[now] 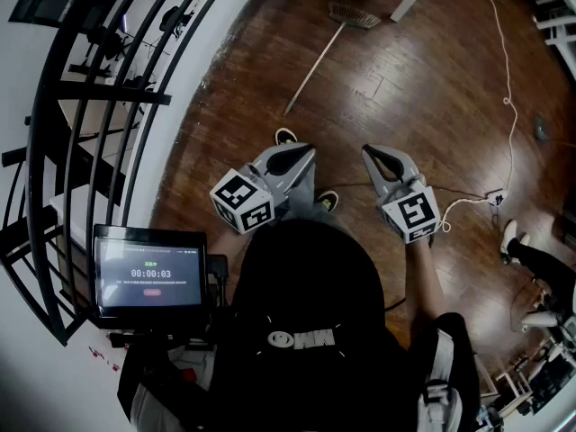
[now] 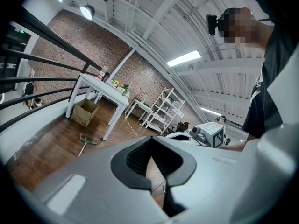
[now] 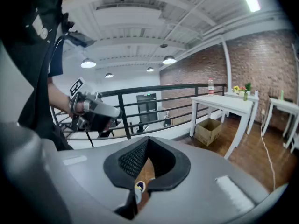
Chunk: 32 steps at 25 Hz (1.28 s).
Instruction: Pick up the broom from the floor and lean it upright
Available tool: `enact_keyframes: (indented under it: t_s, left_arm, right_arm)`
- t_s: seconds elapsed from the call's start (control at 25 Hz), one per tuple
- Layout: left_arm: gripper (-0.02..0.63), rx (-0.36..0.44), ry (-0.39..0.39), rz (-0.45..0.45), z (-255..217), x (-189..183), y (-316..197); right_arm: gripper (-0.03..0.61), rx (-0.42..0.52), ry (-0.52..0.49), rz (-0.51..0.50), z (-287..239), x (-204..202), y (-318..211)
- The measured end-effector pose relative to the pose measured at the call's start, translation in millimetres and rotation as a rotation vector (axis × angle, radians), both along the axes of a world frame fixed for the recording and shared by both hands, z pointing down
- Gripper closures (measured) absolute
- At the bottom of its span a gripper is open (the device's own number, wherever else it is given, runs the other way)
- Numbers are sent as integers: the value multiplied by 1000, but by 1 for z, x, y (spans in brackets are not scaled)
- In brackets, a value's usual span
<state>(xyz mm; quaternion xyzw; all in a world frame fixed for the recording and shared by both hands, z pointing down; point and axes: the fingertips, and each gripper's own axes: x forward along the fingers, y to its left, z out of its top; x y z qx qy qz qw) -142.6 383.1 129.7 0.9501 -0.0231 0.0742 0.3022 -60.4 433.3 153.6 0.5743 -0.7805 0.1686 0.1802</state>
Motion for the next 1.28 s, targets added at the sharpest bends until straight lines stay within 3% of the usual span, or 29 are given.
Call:
enact_keyframes:
  t_s: [0.16, 0.4, 0.52, 0.68, 0.84, 1.0, 1.12, 1.28]
  left_arm:
    - [600, 30, -12, -45, 10, -1, -63]
    - [600, 6, 10, -107, 25, -2, -166]
    - [600, 17, -1, -131, 26, -3, -179]
    - [598, 25, -43, -206, 37, -14, -198]
    - [598, -25, -100, -293, 81, -21, -222]
    - [600, 7, -150, -328, 121, -24, -249]
    - [600, 18, -201, -362, 178, -16, -270]
    - [600, -26, -299, -433, 284, 2, -276]
  right_arm:
    - [575, -10, 279, -263, 2, 2, -64]
    - [571, -116, 543, -659, 31, -12, -162]
    - [446, -169, 580, -771, 44, -11, -177]
    - [412, -203, 754, -903, 60, 7, -206]
    - [387, -263, 734, -978, 104, 23, -245]
    - [387, -322, 711, -1013, 175, 38, -284]
    - [388, -347, 697, -1069, 269, 52, -316]
    - [388, -396, 750, -1240, 418, 69, -325]
